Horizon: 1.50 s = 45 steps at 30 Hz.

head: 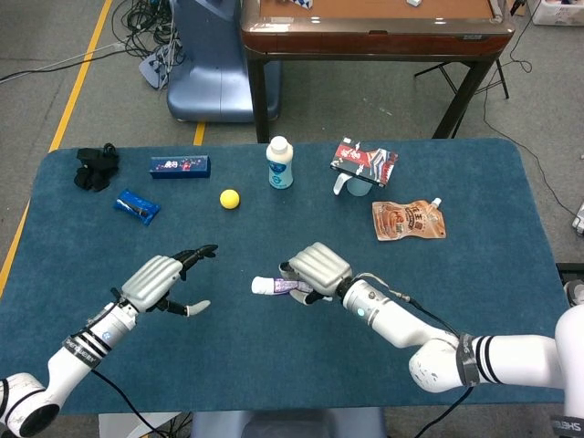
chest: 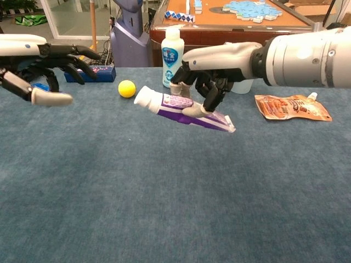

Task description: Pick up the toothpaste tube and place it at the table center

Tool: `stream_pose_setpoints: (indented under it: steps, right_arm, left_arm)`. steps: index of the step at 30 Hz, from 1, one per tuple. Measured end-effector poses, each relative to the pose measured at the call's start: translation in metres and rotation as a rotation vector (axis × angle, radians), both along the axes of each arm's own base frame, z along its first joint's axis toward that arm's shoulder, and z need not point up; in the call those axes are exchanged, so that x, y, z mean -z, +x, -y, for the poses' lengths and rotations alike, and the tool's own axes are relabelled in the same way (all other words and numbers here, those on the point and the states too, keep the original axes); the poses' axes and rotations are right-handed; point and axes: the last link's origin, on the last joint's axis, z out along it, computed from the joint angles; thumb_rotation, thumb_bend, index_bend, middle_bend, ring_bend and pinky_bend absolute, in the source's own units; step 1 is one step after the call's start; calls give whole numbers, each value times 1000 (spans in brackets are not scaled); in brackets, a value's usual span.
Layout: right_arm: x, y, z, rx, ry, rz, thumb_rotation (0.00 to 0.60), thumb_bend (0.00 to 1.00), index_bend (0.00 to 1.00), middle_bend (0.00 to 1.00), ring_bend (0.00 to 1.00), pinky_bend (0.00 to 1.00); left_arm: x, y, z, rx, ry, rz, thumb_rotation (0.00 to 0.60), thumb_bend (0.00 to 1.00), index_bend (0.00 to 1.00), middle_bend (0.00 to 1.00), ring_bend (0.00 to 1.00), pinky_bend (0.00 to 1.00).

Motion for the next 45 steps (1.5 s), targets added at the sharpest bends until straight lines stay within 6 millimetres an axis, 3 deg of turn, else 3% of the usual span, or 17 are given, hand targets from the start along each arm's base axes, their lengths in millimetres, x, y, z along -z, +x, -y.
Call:
stream_pose_setpoints:
  steps: [2,4,12,23,32,45]
  right_arm:
    - [5,-1,-5,14,17,38,600,687,914,831,751,637]
    - [11,-2,-9,32,33,79,600,687,913,831,755,642]
    - [28,5,-22,54,57,197,600,687,925,835,773,678]
    - [61,31,-36,87,91,331,600,688,935,844,786,691]
    - [88,53,-35,134,83,444,600,691,946,850,793,691]
    - [101,75,-30,152,82,503,600,698,946,851,795,691]
  left_arm:
    - [-6,-2,-2,-31,13,60,36,136,0,64,75,262]
    - [-11,-3,-4,-50,28,106,2,115,0,54,64,245]
    - [-18,-4,-7,-121,48,274,0,56,0,42,37,193]
    - [-1,1,-11,-114,132,335,0,23,0,35,36,148]
    - [15,7,-15,-109,163,385,0,17,0,31,21,133]
    - [34,17,-12,-88,138,419,0,14,0,27,8,105]
